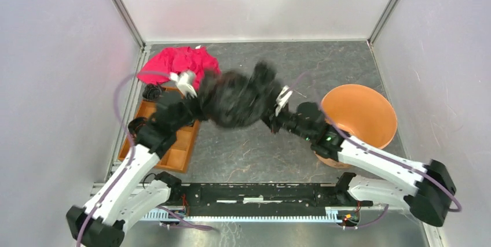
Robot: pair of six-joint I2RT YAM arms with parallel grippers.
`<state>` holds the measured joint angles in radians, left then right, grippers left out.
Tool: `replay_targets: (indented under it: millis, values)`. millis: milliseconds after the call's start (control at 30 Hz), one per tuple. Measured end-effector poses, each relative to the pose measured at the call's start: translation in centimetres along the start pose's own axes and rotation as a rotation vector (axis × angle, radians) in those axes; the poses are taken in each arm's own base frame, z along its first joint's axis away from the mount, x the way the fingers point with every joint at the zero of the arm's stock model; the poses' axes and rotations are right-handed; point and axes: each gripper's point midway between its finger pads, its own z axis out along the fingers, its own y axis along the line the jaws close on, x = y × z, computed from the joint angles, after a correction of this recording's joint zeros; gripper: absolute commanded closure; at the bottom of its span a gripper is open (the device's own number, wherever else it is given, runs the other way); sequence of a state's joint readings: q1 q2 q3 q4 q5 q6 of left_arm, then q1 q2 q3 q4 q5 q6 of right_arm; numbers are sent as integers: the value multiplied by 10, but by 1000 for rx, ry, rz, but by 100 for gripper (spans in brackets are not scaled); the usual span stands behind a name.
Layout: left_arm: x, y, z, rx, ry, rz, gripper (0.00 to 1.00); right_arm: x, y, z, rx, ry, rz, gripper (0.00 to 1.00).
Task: Put the trash bags into the trash bin
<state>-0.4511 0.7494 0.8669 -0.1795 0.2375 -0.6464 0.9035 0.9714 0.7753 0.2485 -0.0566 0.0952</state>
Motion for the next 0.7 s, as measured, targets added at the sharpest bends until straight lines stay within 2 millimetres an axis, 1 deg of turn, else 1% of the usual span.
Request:
replay_targets:
  millis: [33,67,100,133,167,200,233,267,300,333,367,400,433,467,500,533,567,600,633,700]
  values:
    - [39,32,8,-84,111,-38,98,50,1,2,-4,129,25,99]
    - [91,69,4,-196,258,-88,98,105,1,-7,-3,287,55,99]
    - [119,87,-6,-258,343,-117,98,133,2,-19,-1,382,66,99]
    - [138,95,-20,-299,409,-140,98,143,2,-25,1,430,70,99]
    - [138,91,-24,-288,418,-145,98,137,3,-25,-1,434,66,99]
    - [127,79,-25,-254,398,-137,98,122,3,-21,-4,417,58,99]
    - [107,60,-23,-203,365,-124,98,91,4,-12,-9,368,45,99]
    - [75,33,-20,-128,306,-96,98,58,5,-3,-14,302,32,99]
    - [28,-6,-17,-23,214,-49,98,13,6,6,-20,205,17,99]
    - [-3,-32,-17,49,140,-12,98,-37,7,11,-26,86,1,99]
    - [-35,-59,-22,118,61,24,98,-68,8,10,-29,5,-8,99]
    - [-60,-80,-28,170,-12,55,98,-102,9,4,-31,-93,-19,99]
    - [-79,-95,-34,208,-74,80,98,-121,10,-5,-29,-159,-24,99]
    - [-92,-102,-41,224,-127,94,98,-131,9,-15,-22,-209,-26,99]
    - [-96,-104,-46,225,-161,99,98,-131,8,-21,-12,-230,-25,99]
    - [-94,-98,-46,207,-170,95,98,-124,5,-25,3,-235,-22,99]
    - [-85,-84,-41,165,-161,82,98,-110,1,-24,20,-212,-16,99]
    - [-72,-66,-33,111,-131,66,98,-87,-2,-20,35,-164,-9,99]
    - [-49,-40,-20,36,-68,42,98,-55,-5,-13,49,-84,0,99]
    - [7,15,1,-121,102,-7,98,2,-9,-6,65,62,14,99]
